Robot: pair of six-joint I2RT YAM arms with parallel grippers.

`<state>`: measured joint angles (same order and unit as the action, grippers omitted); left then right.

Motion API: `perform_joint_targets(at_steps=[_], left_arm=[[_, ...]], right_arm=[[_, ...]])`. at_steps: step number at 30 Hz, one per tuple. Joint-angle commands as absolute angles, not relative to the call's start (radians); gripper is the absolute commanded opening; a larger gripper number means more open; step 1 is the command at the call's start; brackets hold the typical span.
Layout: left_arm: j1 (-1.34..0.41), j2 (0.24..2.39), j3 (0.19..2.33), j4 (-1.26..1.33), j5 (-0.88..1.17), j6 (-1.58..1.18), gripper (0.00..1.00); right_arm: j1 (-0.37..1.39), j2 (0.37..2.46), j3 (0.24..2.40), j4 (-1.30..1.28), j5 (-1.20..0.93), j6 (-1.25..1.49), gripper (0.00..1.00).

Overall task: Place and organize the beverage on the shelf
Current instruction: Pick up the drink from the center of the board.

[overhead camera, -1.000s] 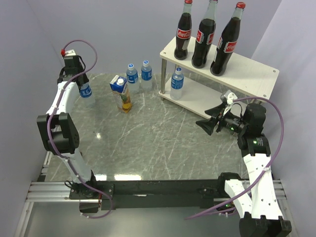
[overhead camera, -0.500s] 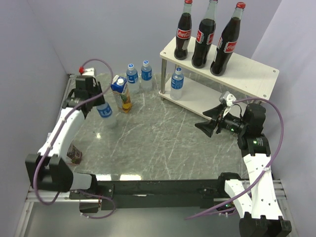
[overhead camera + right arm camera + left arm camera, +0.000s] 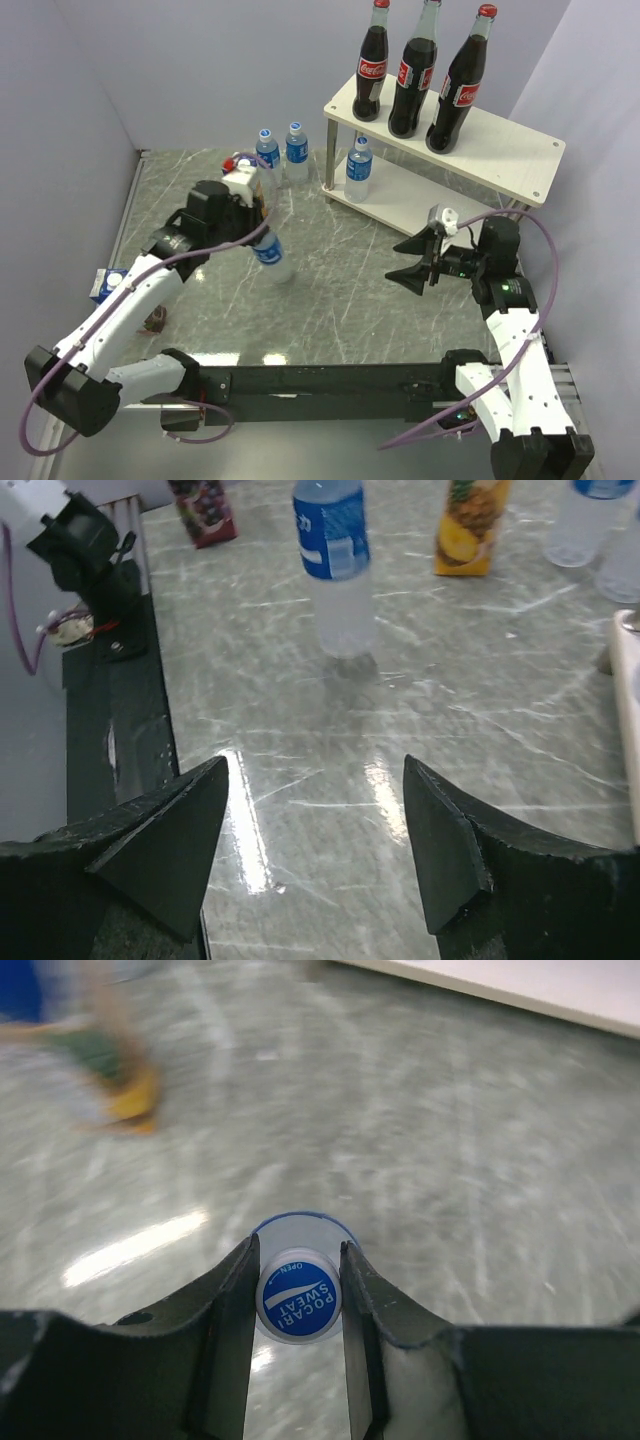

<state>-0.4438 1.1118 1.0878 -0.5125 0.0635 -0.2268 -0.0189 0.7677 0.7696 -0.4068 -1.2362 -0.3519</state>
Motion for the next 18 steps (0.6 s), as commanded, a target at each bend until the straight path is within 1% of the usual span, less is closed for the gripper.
perform_joint_targets(at_steps=[1, 5, 6, 9, 10, 11, 15, 18], left_arm=[[-0.573, 1.123, 1.153, -0.299, 0.120, -0.213, 0.00], [-0.699, 1.215, 1.244, -0.273, 0.080, -0.209, 0.00], [-0.737, 1.233, 1.261, -0.267, 0.071, -0.210, 0.00], [-0.802, 1.299, 1.318, -0.238, 0.051, -0.215, 0.00], [-0.813, 1.330, 1.333, -0.235, 0.049, -0.216, 0.00], [-0.824, 1.344, 1.363, -0.233, 0.048, -0.219, 0.00], [-0.871, 1.399, 1.420, -0.222, 0.037, -0.239, 0.00], [-0.888, 1.428, 1.457, -0.224, 0.035, -0.267, 0.00]], right_arm=[[0.047, 0.756, 0.735, -0.318, -1.215, -0.370, 0.77], [0.161, 0.795, 0.733, -0.314, -1.103, -0.403, 0.77], [0.184, 0.810, 0.732, -0.307, -1.038, -0.405, 0.77], [0.279, 0.830, 0.703, -0.232, -0.927, -0.368, 0.76], [0.297, 0.831, 0.692, -0.206, -0.855, -0.356, 0.77], [0.337, 0.830, 0.668, -0.152, -0.824, -0.341, 0.77], [0.399, 0.812, 0.601, -0.016, -0.684, -0.298, 0.78], [0.428, 0.799, 0.568, 0.078, -0.577, -0.226, 0.82]])
